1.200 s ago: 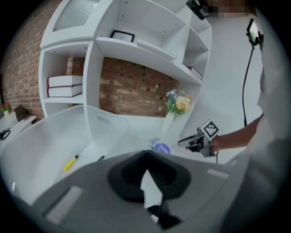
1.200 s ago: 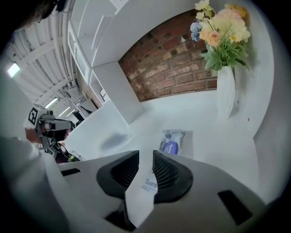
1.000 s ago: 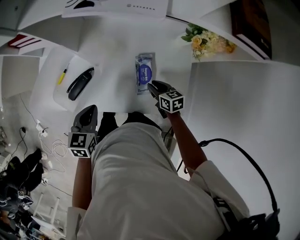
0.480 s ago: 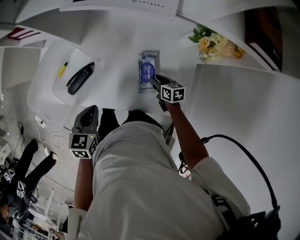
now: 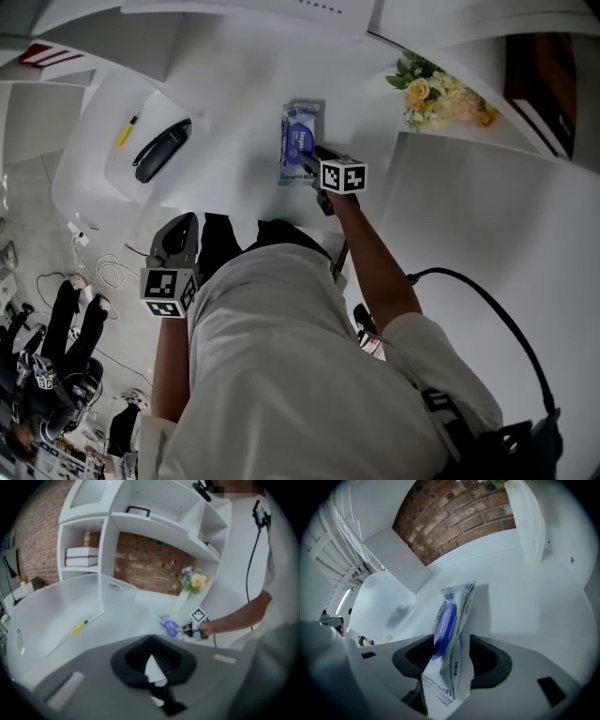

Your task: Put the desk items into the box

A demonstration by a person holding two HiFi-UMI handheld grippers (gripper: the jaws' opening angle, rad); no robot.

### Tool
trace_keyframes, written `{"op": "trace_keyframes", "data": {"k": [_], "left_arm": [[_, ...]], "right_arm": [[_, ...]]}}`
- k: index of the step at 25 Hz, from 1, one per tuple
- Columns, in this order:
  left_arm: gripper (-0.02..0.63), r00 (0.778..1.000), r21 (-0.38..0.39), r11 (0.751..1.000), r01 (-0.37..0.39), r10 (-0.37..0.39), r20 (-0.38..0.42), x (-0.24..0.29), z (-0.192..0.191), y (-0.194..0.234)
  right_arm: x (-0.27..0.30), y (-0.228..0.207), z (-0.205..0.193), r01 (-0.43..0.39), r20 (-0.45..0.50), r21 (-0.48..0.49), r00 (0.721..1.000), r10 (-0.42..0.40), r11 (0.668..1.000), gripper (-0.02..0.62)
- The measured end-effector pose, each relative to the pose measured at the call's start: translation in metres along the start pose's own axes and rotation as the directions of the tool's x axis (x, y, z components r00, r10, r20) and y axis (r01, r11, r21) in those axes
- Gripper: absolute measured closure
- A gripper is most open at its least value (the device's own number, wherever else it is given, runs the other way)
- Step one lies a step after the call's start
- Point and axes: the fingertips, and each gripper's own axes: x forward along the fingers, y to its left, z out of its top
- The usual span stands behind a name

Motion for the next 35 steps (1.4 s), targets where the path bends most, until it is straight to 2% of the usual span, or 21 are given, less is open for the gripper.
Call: {"op": "trace_keyframes", "data": {"k": [3,7,8,9,14,16,23,29,35], "left_arm": [[0.603,1.0,-0.015,1.0,-0.012,0.012,-0.007,-0.001,-0.006,-0.002],[0.603,1.0,-0.028,0.999,-0.019,0.018,-0.011,0.001,-0.012,-0.001],[0.603,1.0,-0.029,0.999,-0.018,0.017,-0.012,0.002,-0.013,-0.002],[0.603,1.0,-0.029,0.999,-0.016,0.015,-0.014,0.003,-0.013,-0.003],[0.603,1.0,-0.028,0.999,-0.014,0.014,-0.008,0.006,-0.01,-0.007],[0.603,1.0,-0.028,0.999,-0.018,0.018,-0.002,0.005,-0.009,-0.008],[0.603,0.998,-0.038,0.998,-0.051,0.052,0.023,-0.005,-0.007,-0.003],[0.603,0.996,-0.026,0.997,-0.078,0.079,0.051,-0.021,-0.006,0.002],[0.603,0.996,0.008,0.999,-0.031,0.03,0.086,-0.031,0.006,0.015]], "right_arm": [[0.005,-0.007,-0.003,0.002,-0.017,0.036,1.0,-0.002,0.999,0.377],[0.008,-0.006,-0.004,-0.012,-0.035,0.015,0.999,0.012,1.0,0.381],[0.008,-0.003,-0.004,-0.032,-0.038,0.008,0.999,0.032,0.999,0.431],[0.008,0.0,-0.003,-0.05,-0.041,-0.002,0.998,0.05,0.999,0.449],[0.005,0.023,0.004,-0.127,-0.035,-0.034,0.991,0.126,0.991,0.522],[0.001,0.034,0.007,-0.144,-0.034,-0.079,0.989,0.141,0.986,0.535],[-0.015,0.07,0.019,-0.168,-0.016,-0.234,0.986,0.169,0.958,0.545],[-0.027,0.091,0.026,-0.176,0.008,-0.287,0.983,0.186,0.942,0.545],[-0.047,0.115,0.034,-0.131,0.066,-0.312,0.985,0.159,0.941,0.546]]}}
